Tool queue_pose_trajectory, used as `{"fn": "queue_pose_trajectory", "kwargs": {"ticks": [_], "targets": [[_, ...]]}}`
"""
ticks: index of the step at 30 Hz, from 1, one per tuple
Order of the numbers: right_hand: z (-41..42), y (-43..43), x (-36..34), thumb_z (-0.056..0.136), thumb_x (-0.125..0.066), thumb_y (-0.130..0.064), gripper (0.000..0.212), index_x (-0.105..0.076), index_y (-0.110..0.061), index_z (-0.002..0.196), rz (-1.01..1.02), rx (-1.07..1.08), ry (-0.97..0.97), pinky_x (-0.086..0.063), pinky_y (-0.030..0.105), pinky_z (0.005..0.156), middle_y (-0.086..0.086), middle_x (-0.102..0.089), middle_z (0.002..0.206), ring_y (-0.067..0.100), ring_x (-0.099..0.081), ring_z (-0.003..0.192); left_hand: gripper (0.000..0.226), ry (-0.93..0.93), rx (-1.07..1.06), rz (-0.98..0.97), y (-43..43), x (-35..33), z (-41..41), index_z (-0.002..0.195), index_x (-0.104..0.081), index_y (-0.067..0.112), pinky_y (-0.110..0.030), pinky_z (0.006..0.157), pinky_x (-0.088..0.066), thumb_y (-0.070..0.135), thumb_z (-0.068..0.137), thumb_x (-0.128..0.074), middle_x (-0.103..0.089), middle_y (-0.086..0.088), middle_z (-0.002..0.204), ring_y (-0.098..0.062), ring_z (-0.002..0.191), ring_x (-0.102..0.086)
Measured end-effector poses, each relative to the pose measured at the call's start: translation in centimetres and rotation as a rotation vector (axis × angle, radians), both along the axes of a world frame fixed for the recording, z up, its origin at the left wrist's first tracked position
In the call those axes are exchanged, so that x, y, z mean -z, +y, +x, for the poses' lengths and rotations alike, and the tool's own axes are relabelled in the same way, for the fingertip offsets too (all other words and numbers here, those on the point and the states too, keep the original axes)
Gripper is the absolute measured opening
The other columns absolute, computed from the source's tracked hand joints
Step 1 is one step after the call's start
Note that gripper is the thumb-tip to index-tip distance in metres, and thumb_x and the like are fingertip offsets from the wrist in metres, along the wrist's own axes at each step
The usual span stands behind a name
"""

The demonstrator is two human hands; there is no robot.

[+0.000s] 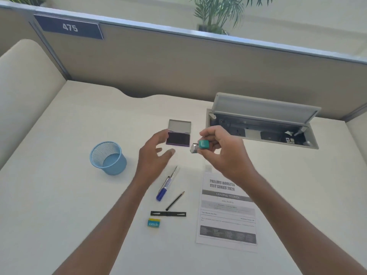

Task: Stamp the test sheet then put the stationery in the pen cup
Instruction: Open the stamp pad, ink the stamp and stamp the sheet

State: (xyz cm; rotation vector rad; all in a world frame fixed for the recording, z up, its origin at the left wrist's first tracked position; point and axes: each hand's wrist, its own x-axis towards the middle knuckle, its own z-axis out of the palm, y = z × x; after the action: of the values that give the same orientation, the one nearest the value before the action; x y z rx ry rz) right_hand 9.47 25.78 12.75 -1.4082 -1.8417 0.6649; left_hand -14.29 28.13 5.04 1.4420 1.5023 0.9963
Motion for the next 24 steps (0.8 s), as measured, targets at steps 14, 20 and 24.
{"fn": "queue_pose_trajectory", "kwargs": {"ticks": [14, 20, 24], "targets": [[5.1, -18.2, -5.3, 0.083, -0.092, -0.025, 0.051, -0.064, -0.033, 0.124, -0.041, 0.097, 0.04, -0.057, 0.017, 0.083, -0.013, -0.076, 0.099, 0.008, -0.073, 0.089, 0.048, -0.11, 0.22, 0.175, -20.7, -11.4, 8.2, 0.128, -0.077, 0.039, -0.014, 0.101, -0.051, 0.017, 0.088, -0.091, -0.073, 0.016, 0.134, -0.015, 0.136, -0.065], [7.8, -19.3, -5.0, 0.085, -0.089, -0.02, 0.037, -0.076, -0.029, 0.119, -0.016, 0.187, 0.021, -0.058, 0.023, 0.082, -0.018, -0.076, 0.101, 0.011, -0.073, 0.085, 0.057, -0.163, 0.155, 0.067, -21.8, -10.2, 8.1, 0.136, -0.068, 0.045, -0.013, 0.099, -0.052, 0.021, 0.089, -0.09, -0.071, 0.022, 0.139, -0.01, 0.133, -0.064], [10.7, -19.9, -2.8, 0.085, -0.089, -0.01, 0.036, -0.079, -0.019, 0.118, -0.086, 0.238, -0.066, -0.059, 0.022, 0.083, -0.014, -0.077, 0.103, 0.008, -0.072, 0.089, 0.053, -0.047, 0.049, -0.07, -22.9, -5.5, 7.8, 0.124, -0.07, 0.052, -0.028, 0.096, -0.059, 0.013, 0.091, -0.086, -0.072, 0.027, 0.128, -0.003, 0.126, -0.065]]}}
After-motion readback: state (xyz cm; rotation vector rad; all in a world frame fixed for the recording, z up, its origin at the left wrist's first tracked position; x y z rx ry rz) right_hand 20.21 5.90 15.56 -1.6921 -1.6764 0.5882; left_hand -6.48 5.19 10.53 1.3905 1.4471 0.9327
